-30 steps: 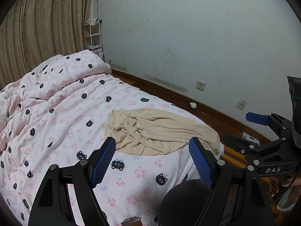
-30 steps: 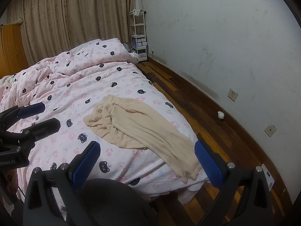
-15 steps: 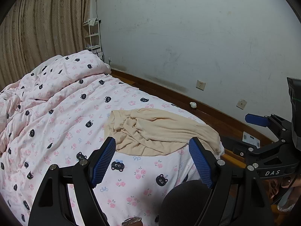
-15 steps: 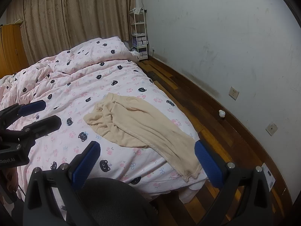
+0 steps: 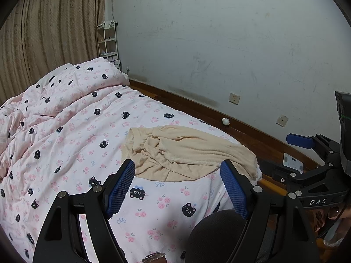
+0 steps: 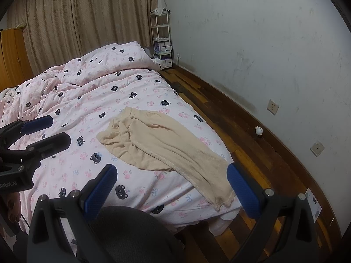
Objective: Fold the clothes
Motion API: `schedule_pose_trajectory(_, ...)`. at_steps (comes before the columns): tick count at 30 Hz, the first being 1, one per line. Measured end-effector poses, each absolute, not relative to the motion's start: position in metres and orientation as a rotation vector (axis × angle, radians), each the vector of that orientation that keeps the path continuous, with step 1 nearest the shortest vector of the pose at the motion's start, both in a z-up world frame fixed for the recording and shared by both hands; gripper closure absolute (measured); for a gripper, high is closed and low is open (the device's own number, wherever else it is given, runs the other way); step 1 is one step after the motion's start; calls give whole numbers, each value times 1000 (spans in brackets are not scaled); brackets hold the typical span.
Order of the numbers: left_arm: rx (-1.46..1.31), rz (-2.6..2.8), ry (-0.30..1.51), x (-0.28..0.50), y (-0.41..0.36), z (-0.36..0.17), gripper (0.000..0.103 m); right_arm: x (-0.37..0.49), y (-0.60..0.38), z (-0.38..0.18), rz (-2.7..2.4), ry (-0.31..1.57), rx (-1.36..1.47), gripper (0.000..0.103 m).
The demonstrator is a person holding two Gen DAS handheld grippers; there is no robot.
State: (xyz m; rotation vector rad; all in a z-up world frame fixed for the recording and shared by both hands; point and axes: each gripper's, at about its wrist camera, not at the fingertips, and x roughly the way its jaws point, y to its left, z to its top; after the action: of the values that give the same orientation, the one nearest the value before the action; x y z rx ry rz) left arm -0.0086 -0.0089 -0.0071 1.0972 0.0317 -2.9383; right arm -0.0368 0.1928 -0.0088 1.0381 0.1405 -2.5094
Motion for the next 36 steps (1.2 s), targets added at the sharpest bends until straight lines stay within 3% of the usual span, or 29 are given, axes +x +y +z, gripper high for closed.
schedule_pose_trajectory(36, 1139, -2903, 68, -15, -22, -22, 27, -43, 190, -17, -2500, 140, 1069, 1)
